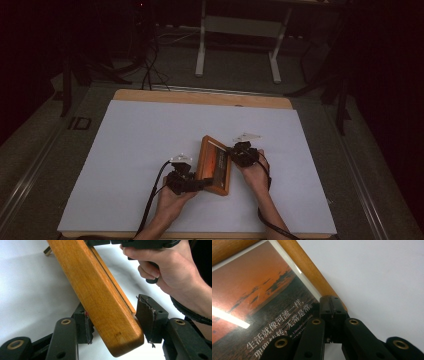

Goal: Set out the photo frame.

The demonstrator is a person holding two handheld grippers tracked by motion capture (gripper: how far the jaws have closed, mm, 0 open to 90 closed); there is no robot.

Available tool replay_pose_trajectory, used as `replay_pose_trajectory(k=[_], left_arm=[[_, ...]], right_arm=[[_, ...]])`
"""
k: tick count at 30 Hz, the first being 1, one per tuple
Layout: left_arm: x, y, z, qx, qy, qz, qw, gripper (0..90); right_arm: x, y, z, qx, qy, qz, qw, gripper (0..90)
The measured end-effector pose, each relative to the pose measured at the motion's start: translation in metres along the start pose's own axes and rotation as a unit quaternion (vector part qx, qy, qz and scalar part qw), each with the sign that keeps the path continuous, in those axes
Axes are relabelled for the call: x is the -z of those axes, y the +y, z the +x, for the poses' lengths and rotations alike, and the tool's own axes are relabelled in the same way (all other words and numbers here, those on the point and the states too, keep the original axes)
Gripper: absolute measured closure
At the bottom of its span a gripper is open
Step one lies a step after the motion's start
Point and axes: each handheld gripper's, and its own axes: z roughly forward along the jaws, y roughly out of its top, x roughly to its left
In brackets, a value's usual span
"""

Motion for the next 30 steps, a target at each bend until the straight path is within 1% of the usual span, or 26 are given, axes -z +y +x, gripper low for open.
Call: replay_pose_trajectory(k=[9, 13, 14, 18, 25, 28, 29, 30], left_arm=[[-0.001, 0.000, 0.001, 0.008, -0.004, -0.008, 0.9999, 53.4], [-0.002, 0.001, 0.001, 0.013, -0.009, -0.014, 0.9998, 55.1], [-0.002, 0.001, 0.000, 0.013, -0.009, -0.016, 0.9997, 57.3], [-0.003, 0.003, -0.002, 0.010, -0.007, -0.019, 0.9997, 58.4], [-0.006, 0.006, -0.006, 0.010, 0.000, -0.021, 0.9997, 59.9], [-0.007, 0.008, -0.008, 0.006, 0.003, -0.018, 0.9998, 60.6], [-0.007, 0.009, -0.009, 0.004, 0.004, -0.017, 0.9998, 61.2], [-0.008, 0.010, -0.010, 0.002, 0.005, -0.017, 0.9998, 61.2]], right_arm=[[0.008, -0.003, -0.004, 0.003, 0.004, 0.003, 1.0000, 85.0], [0.013, -0.005, -0.005, 0.002, 0.002, 0.003, 1.0000, 82.6], [0.020, -0.008, -0.008, 0.001, 0.002, 0.002, 1.0000, 80.2], [0.026, -0.011, -0.009, 0.006, 0.004, 0.001, 1.0000, 77.9], [0.041, -0.013, -0.008, 0.017, 0.004, -0.008, 0.9998, 74.4], [0.050, -0.011, -0.010, 0.016, 0.003, -0.019, 0.9997, 73.3], [0.057, -0.009, -0.011, 0.017, 0.001, -0.027, 0.9995, 72.4], [0.057, -0.009, -0.011, 0.017, 0.001, -0.027, 0.9995, 72.4]])
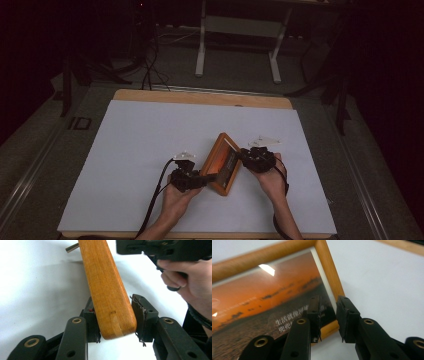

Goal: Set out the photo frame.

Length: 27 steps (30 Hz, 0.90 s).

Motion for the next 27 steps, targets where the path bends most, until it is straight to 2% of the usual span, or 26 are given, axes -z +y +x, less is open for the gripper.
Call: replay_pose_trajectory(k=[3, 5, 7, 12, 16, 21, 25, 27], left_arm=[[-0.002, 0.003, -0.003, -0.004, 0.001, 0.001, 1.0000, 62.5], [-0.004, 0.006, -0.004, -0.007, 0.002, 0.002, 1.0000, 63.5], [-0.005, 0.008, -0.005, -0.009, 0.003, 0.002, 1.0000, 63.8], [-0.006, 0.014, -0.008, -0.031, 0.000, 0.016, 0.9994, 64.8], [-0.007, 0.019, -0.008, -0.048, -0.006, 0.026, 0.9985, 65.4], [-0.005, 0.025, -0.013, -0.083, -0.012, 0.041, 0.9957, 67.3], [-0.003, 0.029, -0.017, -0.114, -0.009, 0.051, 0.9921, 68.5], [-0.002, 0.031, -0.016, -0.116, -0.011, 0.054, 0.9917, 68.8]], right_arm=[[0.011, 0.003, -0.002, 0.002, -0.002, -0.012, 0.9999, 72.0], [0.022, 0.005, -0.004, -0.005, 0.004, -0.030, 0.9995, 71.8], [0.026, 0.006, -0.005, -0.008, 0.009, -0.039, 0.9992, 71.8], [0.044, 0.012, -0.005, -0.005, 0.011, -0.064, 0.9979, 70.6], [0.052, 0.014, -0.006, -0.007, 0.011, -0.078, 0.9969, 70.2], [0.054, 0.013, -0.008, -0.011, 0.007, -0.082, 0.9965, 70.4], [0.054, 0.014, -0.008, -0.009, 0.005, -0.082, 0.9966, 70.3], [0.056, 0.015, -0.007, -0.008, 0.004, -0.085, 0.9963, 69.3]])
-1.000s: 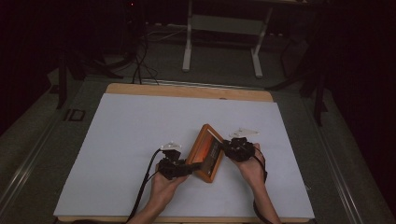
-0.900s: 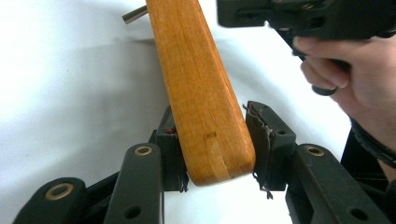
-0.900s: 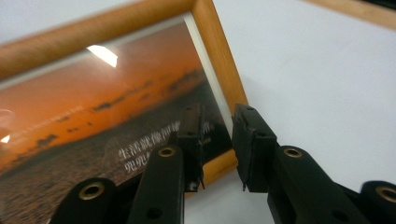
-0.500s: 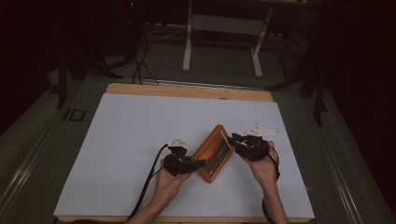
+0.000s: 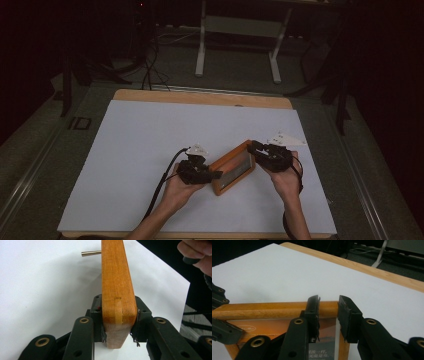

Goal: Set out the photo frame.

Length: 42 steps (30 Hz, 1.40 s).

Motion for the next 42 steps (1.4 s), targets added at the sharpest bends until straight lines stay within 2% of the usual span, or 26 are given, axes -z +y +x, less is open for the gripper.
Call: replay_pose_trajectory(k=[7, 15, 17, 21, 25, 27, 33, 35, 36, 37, 42], left_arm=[[0.009, 0.008, 0.006, -0.006, -0.008, 0.016, 0.9998, 68.9], [0.019, 0.019, 0.009, -0.029, -0.010, 0.029, 0.9991, 69.0], [0.024, 0.024, 0.009, -0.041, -0.010, 0.034, 0.9985, 69.0], [0.031, 0.031, 0.008, -0.064, -0.010, 0.046, 0.9968, 69.1], [0.041, 0.040, 0.006, -0.097, -0.016, 0.060, 0.9934, 69.0], [0.047, 0.045, 0.006, -0.121, -0.027, 0.066, 0.9901, 69.0], [0.057, 0.053, 0.005, -0.143, -0.048, 0.071, 0.9860, 69.0], [0.058, 0.055, 0.006, -0.145, -0.055, 0.070, 0.9854, 69.0], [0.059, 0.056, 0.006, -0.149, -0.059, 0.070, 0.9846, 69.0], [0.059, 0.057, 0.006, -0.159, -0.063, 0.071, 0.9827, 69.0], [0.058, 0.061, 0.007, -0.181, -0.077, 0.074, 0.9777, 69.0]], right_arm=[[0.002, 0.002, 0.002, 0.005, 0.000, -0.007, 1.0000, 63.3], [0.002, 0.004, 0.005, 0.020, 0.011, -0.004, 0.9997, 58.5], [0.002, 0.005, 0.008, 0.036, 0.024, 0.000, 0.9991, 52.4], [0.001, 0.007, 0.014, 0.058, 0.056, 0.001, 0.9967, 46.2], [0.000, 0.008, 0.019, 0.083, 0.081, 0.005, 0.9933, 41.1], [0.000, 0.008, 0.022, 0.093, 0.093, 0.008, 0.9914, 39.2], [-0.005, 0.008, 0.032, 0.118, 0.134, 0.015, 0.9838, 36.5], [-0.009, 0.009, 0.037, 0.132, 0.151, 0.020, 0.9794, 36.2], [-0.009, 0.009, 0.037, 0.132, 0.151, 0.020, 0.9794, 36.2], [-0.011, 0.009, 0.039, 0.135, 0.158, 0.023, 0.9779, 35.9], [-0.018, 0.010, 0.049, 0.151, 0.187, 0.028, 0.9703, 35.0]])
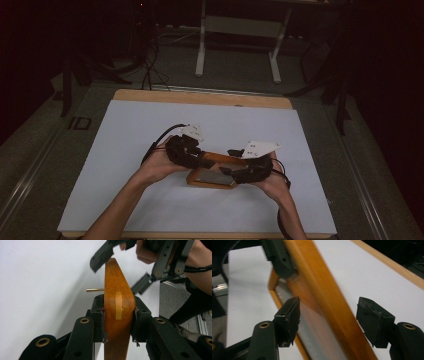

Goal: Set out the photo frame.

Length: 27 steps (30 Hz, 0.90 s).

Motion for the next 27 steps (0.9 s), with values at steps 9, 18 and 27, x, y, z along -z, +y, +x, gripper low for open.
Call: replay_pose_trajectory(k=[9, 18, 27], left_arm=[[-0.002, 0.002, 0.003, -0.007, -0.022, -0.016, 0.9996, 65.7], [-0.003, -0.001, 0.006, 0.025, -0.011, -0.040, 0.9988, 54.5], [-0.002, -0.019, 0.023, 0.073, -0.006, -0.078, 0.9942, 40.9]], right_arm=[[0.004, 0.000, -0.003, 0.007, 0.019, 0.009, 0.9998, 52.2], [0.011, -0.002, -0.001, 0.032, 0.028, 0.010, 0.9990, 63.8], [0.018, -0.005, -0.004, 0.030, 0.024, 0.011, 0.9992, 68.6]])
